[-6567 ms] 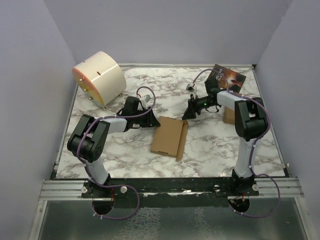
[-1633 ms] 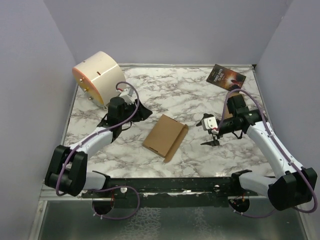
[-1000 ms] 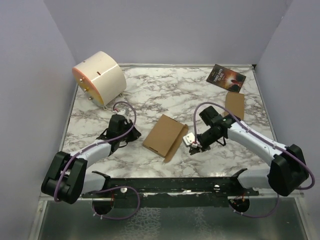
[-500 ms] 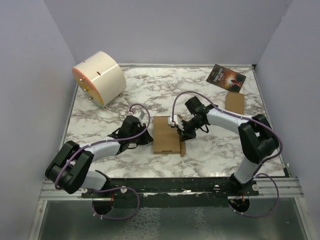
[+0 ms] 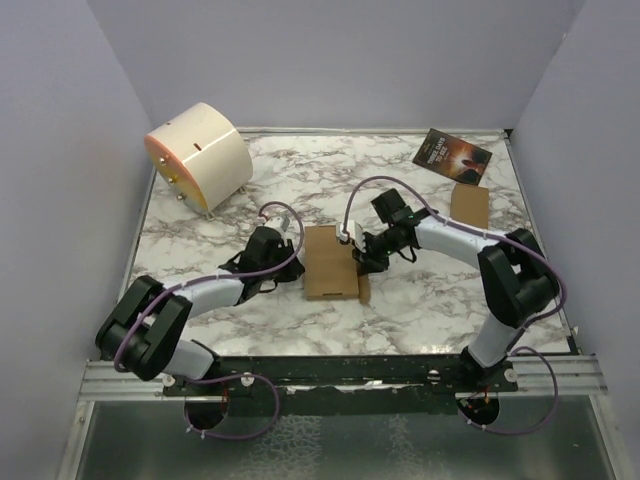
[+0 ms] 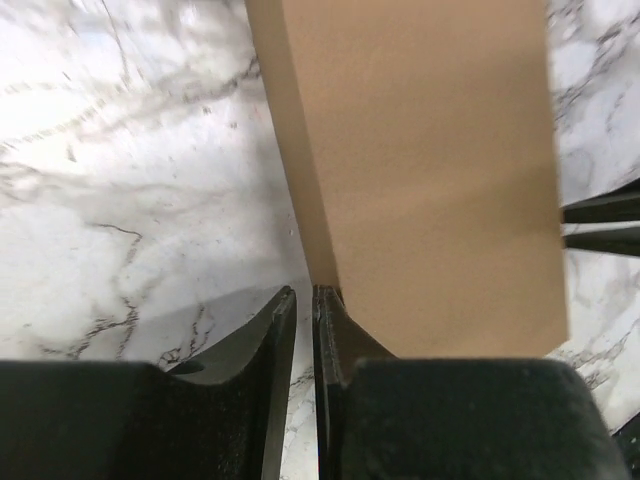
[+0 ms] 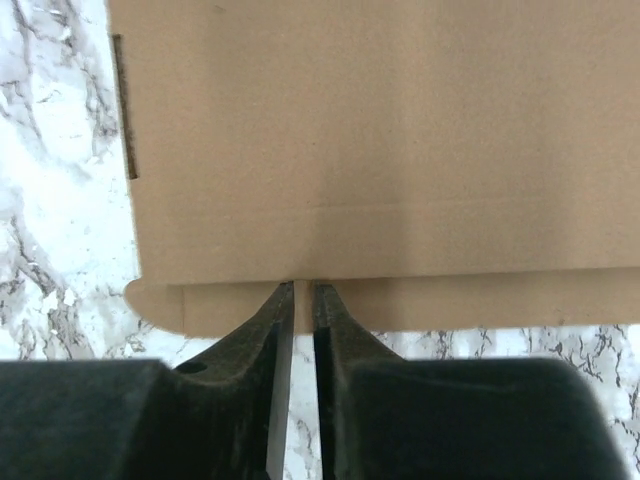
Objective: Fold the paper box
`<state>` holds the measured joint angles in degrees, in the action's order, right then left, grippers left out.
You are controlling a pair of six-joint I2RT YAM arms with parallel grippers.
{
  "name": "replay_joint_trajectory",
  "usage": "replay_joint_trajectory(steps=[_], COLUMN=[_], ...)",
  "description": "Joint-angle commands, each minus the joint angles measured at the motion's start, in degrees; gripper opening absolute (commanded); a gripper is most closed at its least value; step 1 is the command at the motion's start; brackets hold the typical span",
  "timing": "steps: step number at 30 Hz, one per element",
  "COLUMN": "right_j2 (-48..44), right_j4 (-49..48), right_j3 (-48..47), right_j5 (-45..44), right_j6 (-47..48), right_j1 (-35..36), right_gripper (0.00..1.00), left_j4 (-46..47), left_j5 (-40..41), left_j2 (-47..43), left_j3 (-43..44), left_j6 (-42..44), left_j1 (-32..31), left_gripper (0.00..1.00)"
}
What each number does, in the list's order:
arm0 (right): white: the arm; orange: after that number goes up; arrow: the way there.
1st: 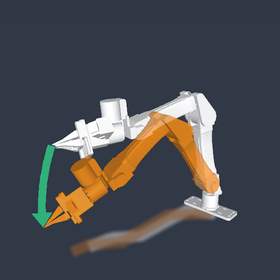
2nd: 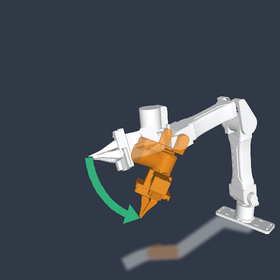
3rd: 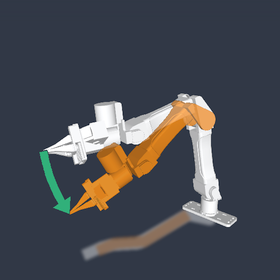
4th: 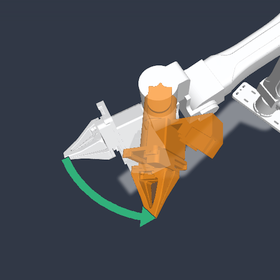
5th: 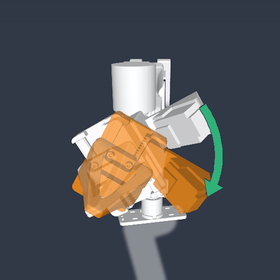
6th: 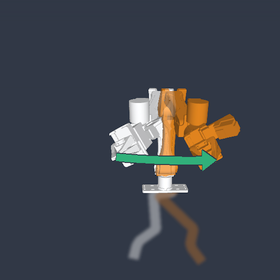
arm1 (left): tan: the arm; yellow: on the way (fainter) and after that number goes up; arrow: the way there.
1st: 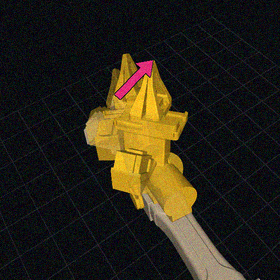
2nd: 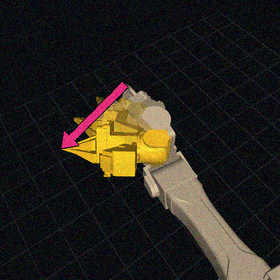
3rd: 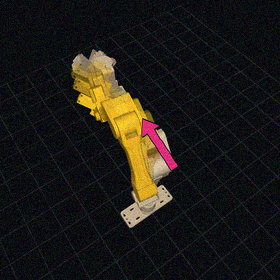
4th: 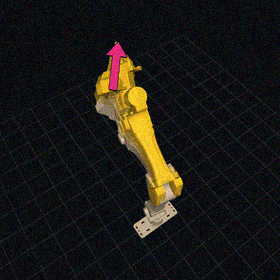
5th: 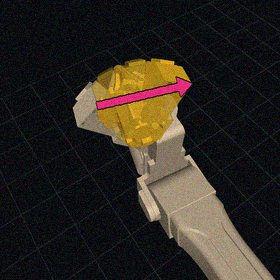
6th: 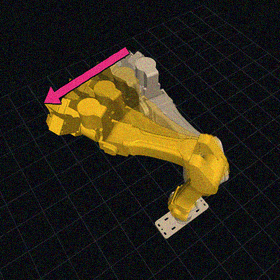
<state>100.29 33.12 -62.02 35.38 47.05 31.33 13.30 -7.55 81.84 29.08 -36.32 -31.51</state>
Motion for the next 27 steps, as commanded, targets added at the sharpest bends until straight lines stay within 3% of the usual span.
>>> replay_joint_trajectory(steps=[1,3,5,9,12,18,22,27], right_j2=[-10.2,-15.3,-20.2,-26.5,-26.4,-26.8,-28.7,-27.9], right_j4=[-4.1,-4.2,-3.0,-2.2,3.1,6.9,1.9,-7.3], right_j3=[6.0,9.0,11.5,16.3,16.7,21.7,26.2,29.3], right_j5=[7.0,10.6,14.1,24.3,27.0,25.4,24.8,19.1], right_j6=[0.7,2.1,5.4,13.4,22.2,37.3,38.5,36.0], right_j1=[-5.0,-8.1,-9.1,-9.3,-9.4,-9.4,-9.2,-5.0], right_gripper=[0.18,0.23,0.31,0.51,0.54,0.55,0.60,0.59], left_j4=[0.0,0.0,0.7,4.8,9.0,17.3,17.3,21.2], left_j5=[7.9,10.2,10.9,10.8,7.4,-4.4,-3.3,-1.4], left_j2=[-10.1,-15.8,-21.1,-29.3,-32.9,-30.9,-28.7,-24.1], left_j3=[-1.6,-3.5,-5.3,-8.8,-12.0,-16.4,-16.7,-16.6], left_j6=[3.8,4.4,5.2,5.2,1.5,-5.1,-5.2,-5.1], left_j1=[-0.1,-0.1,0.0,0.0,0.0,0.0,0.1,0.0], left_gripper=[0.17,0.18,0.28,0.62,0.81,0.83,0.83,0.81])
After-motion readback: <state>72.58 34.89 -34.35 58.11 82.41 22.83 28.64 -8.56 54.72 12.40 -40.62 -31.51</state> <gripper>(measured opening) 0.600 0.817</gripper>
